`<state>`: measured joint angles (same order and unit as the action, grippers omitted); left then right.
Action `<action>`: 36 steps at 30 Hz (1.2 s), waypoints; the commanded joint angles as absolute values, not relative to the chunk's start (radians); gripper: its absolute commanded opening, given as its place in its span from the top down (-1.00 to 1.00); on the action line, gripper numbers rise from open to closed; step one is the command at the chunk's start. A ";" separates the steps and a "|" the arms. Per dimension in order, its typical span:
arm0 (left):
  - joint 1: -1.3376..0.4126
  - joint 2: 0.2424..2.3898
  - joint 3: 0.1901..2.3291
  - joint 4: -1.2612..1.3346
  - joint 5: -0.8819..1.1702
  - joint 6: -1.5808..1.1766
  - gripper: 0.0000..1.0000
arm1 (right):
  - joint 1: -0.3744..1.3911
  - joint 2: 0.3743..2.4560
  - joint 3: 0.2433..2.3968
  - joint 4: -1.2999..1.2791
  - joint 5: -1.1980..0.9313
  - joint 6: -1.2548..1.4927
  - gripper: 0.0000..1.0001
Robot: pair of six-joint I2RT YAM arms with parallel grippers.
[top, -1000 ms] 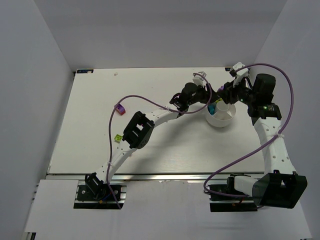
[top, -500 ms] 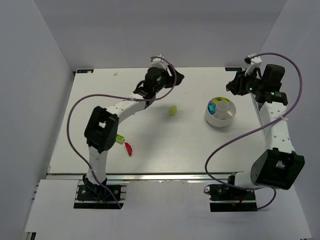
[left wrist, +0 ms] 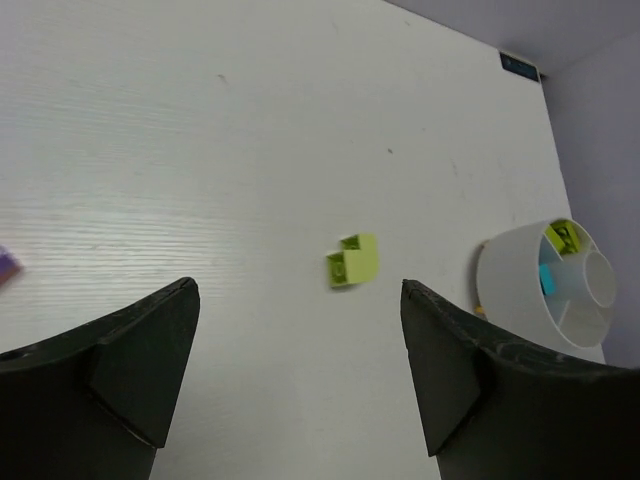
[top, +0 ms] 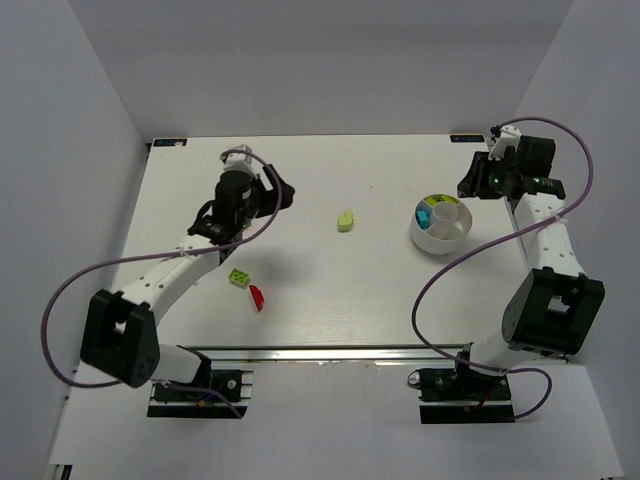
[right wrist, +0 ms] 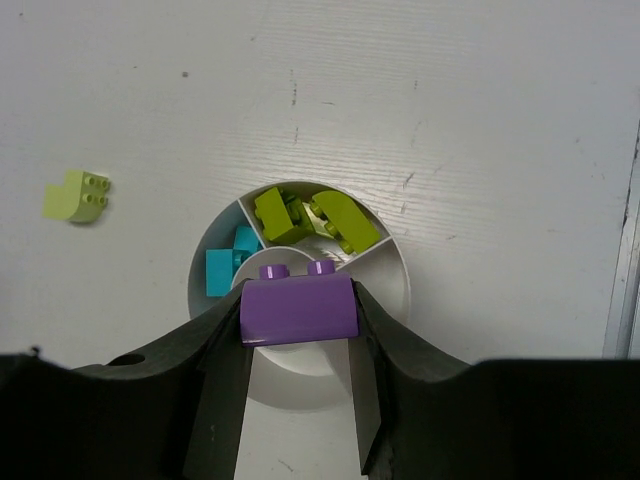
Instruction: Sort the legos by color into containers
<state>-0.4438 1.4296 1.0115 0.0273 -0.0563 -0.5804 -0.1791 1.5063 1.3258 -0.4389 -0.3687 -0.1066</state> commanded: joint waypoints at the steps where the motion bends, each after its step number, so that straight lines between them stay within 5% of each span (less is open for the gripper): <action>1: -0.411 1.300 0.925 -0.057 -0.124 -0.580 -0.82 | -0.192 1.525 1.324 -0.402 -0.310 -0.037 1.00; 18: -0.405 0.966 0.649 -0.192 -0.279 -0.704 -0.84 | -0.221 1.604 1.266 -0.410 -0.239 0.100 1.00; 25: -0.405 0.960 0.656 -0.206 -0.287 -0.703 -0.84 | -0.222 1.646 1.266 -0.400 -0.235 0.100 0.65; 31: -0.405 0.954 0.670 -0.224 -0.301 -0.693 -0.84 | -0.232 1.652 1.270 -0.397 -0.242 0.103 0.09; 36: -0.405 0.979 0.690 -0.222 -0.304 -0.681 -0.85 | -0.248 1.646 1.289 -0.411 -0.265 0.104 -0.06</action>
